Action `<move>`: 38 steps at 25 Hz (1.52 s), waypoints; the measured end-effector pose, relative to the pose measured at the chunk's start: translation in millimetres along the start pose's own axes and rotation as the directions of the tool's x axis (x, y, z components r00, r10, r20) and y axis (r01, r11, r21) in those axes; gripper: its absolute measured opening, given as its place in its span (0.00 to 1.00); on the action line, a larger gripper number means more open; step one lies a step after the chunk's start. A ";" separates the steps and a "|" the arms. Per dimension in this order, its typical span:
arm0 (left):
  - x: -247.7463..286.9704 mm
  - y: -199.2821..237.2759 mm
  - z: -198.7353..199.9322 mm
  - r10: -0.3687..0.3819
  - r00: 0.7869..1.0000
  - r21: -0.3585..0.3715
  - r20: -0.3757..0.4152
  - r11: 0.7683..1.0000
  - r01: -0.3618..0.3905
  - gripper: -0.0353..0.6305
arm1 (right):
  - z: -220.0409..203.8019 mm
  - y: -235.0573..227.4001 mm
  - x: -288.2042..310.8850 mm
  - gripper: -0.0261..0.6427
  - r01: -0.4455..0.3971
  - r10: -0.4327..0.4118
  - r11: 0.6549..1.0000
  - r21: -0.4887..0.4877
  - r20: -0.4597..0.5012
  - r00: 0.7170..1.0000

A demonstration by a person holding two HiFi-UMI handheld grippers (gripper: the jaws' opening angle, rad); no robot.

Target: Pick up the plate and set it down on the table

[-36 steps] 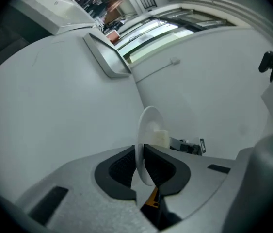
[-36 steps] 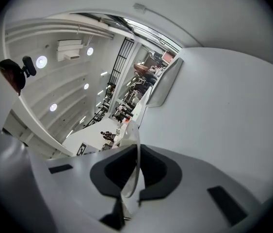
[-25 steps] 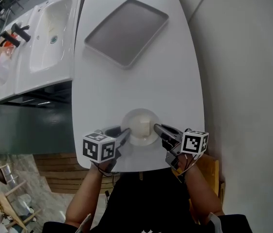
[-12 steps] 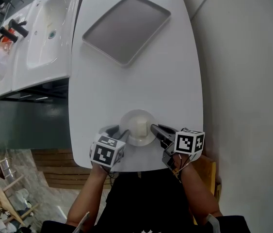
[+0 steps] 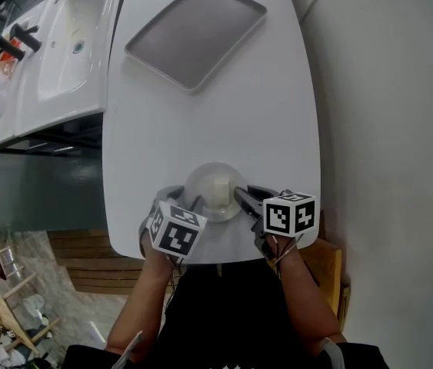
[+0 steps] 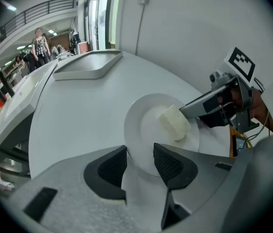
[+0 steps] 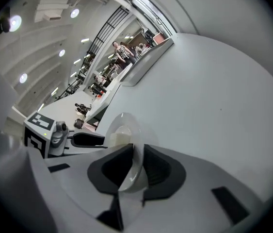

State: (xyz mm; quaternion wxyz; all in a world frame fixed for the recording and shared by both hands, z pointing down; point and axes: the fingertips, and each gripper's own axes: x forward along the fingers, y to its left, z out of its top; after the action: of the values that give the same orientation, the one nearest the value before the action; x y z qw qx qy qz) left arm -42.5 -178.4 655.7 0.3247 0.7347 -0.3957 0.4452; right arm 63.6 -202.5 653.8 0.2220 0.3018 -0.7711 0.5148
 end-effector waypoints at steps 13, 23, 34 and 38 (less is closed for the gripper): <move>2.3 -6.5 0.8 0.189 0.981 0.229 -0.030 0.957 -0.177 0.30 | -0.5 -1.8 3.6 0.25 0.285 -0.337 0.779 -0.558 0.011 0.941; -49.6 -32.1 2.2 0.143 0.966 0.349 0.216 0.913 -0.213 0.09 | 10.6 56.5 -50.8 0.19 0.359 -0.192 0.621 -0.697 0.308 0.932; -254.7 -143.2 -100.4 -0.387 0.550 0.162 0.740 0.896 0.413 0.06 | -141.2 216.8 -215.4 0.05 -0.109 0.375 0.816 -0.567 0.376 0.847; -275.7 -162.2 -103.0 -0.423 0.446 0.173 0.789 0.849 0.499 0.06 | -154.9 253.2 -213.5 0.04 -0.181 0.458 0.767 -0.615 0.328 0.826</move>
State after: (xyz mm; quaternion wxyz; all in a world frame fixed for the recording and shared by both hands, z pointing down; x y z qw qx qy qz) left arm -22.3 64.8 424.7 0.2491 0.9184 -0.3019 -0.0579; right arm 46.2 64.7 404.8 0.0170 0.1961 -0.9576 0.2102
